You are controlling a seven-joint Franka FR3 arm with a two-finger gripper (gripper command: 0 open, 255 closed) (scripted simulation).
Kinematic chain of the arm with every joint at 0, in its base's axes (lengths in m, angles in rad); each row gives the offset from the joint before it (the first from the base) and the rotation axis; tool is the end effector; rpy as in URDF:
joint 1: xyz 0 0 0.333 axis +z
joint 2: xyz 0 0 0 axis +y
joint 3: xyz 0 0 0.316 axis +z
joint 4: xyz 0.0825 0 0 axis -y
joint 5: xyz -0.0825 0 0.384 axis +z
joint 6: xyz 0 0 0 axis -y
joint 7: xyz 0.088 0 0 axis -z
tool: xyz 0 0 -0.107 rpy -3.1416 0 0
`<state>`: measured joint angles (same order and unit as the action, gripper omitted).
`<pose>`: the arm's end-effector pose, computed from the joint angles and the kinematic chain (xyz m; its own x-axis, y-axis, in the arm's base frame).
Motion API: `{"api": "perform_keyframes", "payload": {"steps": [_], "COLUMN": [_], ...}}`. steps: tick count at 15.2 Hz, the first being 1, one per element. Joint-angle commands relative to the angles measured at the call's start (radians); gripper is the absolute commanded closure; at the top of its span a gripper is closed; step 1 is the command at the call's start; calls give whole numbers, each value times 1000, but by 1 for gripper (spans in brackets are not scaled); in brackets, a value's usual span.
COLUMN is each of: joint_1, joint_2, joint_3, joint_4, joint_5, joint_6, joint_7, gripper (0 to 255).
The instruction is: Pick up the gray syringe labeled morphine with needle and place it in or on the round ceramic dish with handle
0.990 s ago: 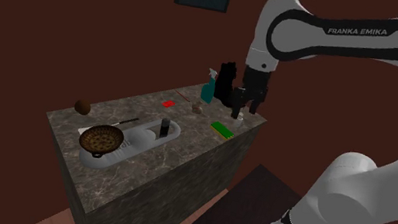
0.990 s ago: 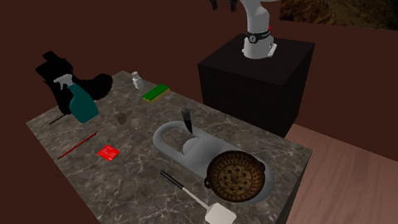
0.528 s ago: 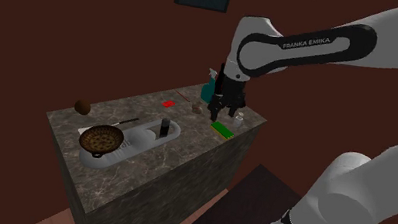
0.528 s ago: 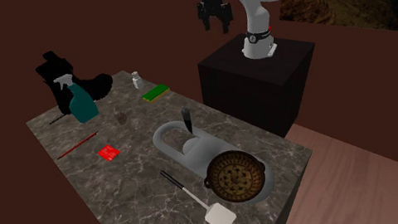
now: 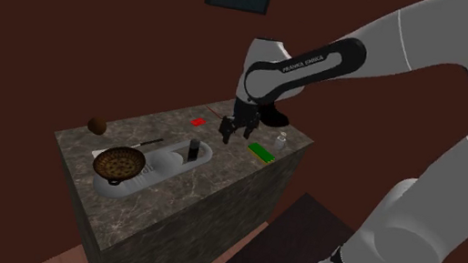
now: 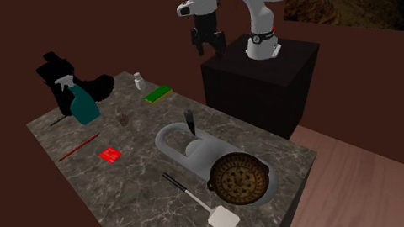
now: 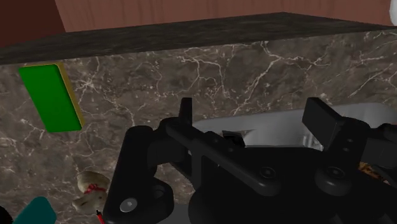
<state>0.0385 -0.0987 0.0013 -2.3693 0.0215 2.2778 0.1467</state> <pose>0.4862 0.0199 0.3650 0.9927 -0.1206 0.0046 -0.1205 -0.9926 -0.0172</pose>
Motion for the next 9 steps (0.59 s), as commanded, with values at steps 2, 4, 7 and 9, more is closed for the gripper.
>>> {"api": "perform_keyframes", "payload": {"steps": [2,4,7,9], "joint_1": [4,5,9,11], "joint_2": [115,190,302,376], "joint_3": [5,6,6,6], "joint_4": [65,115,199,261], "joint_5": [-6,-11,-20,-27], "joint_6": [74,114,165,191], "joint_7": [11,16,25,31], "gripper": [0,0,0,0]}}
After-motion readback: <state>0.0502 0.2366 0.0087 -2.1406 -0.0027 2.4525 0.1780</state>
